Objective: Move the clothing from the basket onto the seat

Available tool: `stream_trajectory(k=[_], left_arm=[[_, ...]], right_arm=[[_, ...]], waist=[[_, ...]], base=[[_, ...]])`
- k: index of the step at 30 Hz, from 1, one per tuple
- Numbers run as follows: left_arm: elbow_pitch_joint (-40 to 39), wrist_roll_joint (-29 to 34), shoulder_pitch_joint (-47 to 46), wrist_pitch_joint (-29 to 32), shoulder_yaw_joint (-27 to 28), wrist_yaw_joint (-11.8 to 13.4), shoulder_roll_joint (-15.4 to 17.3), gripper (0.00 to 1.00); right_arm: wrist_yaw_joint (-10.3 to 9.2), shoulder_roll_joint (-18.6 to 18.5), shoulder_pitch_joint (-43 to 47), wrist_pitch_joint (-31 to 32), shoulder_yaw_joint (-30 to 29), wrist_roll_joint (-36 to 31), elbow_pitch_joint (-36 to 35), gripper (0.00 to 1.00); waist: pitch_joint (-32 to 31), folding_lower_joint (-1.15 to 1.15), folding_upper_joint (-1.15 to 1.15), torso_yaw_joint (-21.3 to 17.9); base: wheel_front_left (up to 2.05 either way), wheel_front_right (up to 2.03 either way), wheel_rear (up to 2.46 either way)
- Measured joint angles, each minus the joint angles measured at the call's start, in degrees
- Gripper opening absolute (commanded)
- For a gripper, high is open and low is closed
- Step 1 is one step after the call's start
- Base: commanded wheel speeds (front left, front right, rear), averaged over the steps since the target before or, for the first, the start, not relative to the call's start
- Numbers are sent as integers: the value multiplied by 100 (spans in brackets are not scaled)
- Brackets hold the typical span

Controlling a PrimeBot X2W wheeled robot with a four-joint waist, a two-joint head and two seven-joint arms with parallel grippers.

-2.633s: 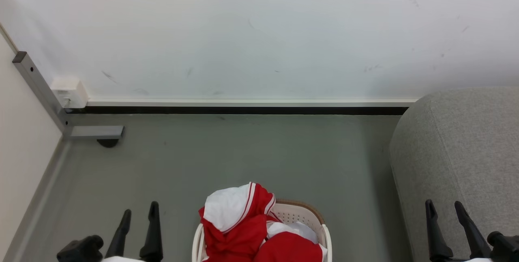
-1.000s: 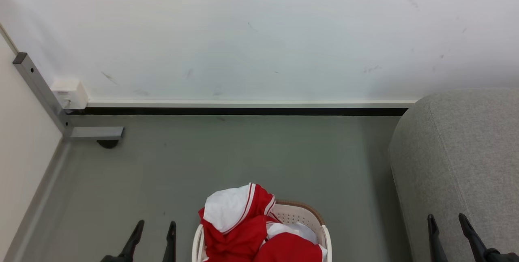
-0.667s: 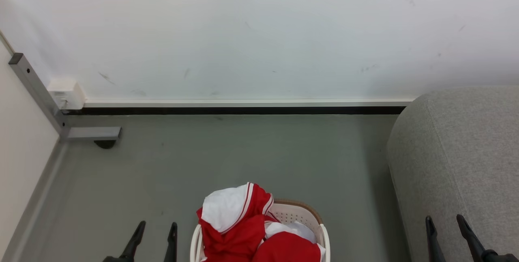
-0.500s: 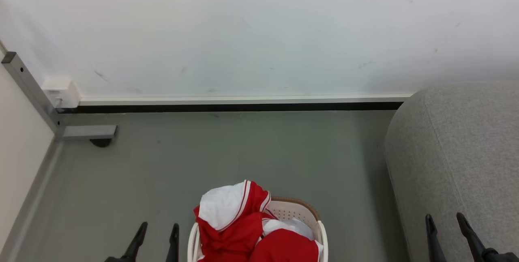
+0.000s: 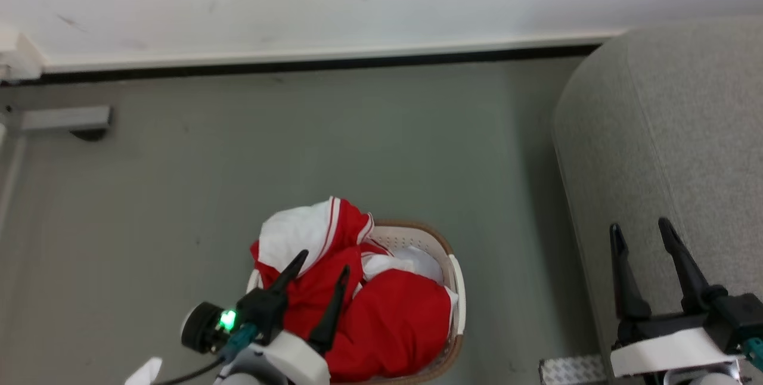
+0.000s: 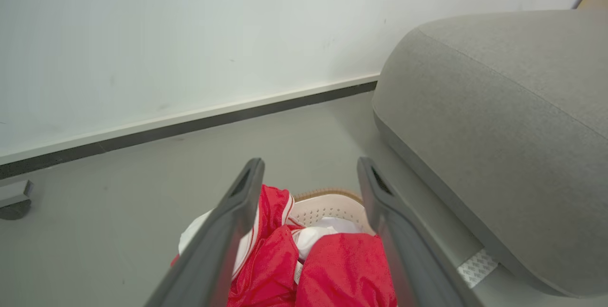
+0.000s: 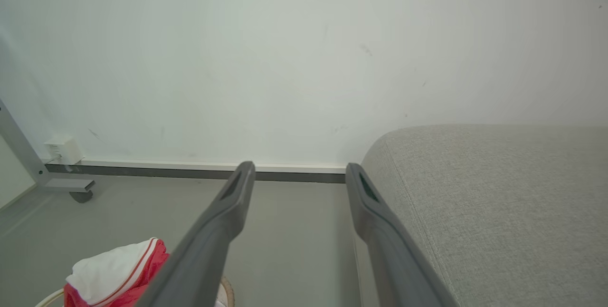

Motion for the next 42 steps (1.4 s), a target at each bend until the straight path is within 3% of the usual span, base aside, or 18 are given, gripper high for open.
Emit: stream_trajectory(k=[12,16,23,29,30,31,42], left_arm=[[2175,67,-1921,924,-372,-41,91,100],[2707,85,-2347,1301,-300,127,253,100],[3470,40,-2754,1957,-169,247,494,100],[3749,-107,-2849,1949,-227,86,433,100],[3772,-143,-2859,1883,-236,70,401,11],[3796,-158,-2860,1803,-266,63,371,0],[3854,-682,-2674,747,-136,11,152,0]], right_arm=[[0,74,-884,0,270,96,-441,100],[0,78,-1033,1,321,276,-575,100],[0,78,-1221,0,391,500,-814,100],[0,83,-1276,0,379,569,-827,100],[0,83,-1276,0,370,569,-805,100],[0,83,-1277,1,369,569,-776,100],[0,93,-1172,1,246,502,-497,100]], waist=[[1708,1,0,-669],[2182,1,0,-913],[2883,0,0,-1274],[3261,0,0,-1496],[3271,1,0,-1507],[3255,1,0,-1507],[2386,0,0,-1268]], base=[[0,0,0],[0,0,0],[0,0,0],[0,0,0],[0,0,0],[0,0,0],[0,0,0]])
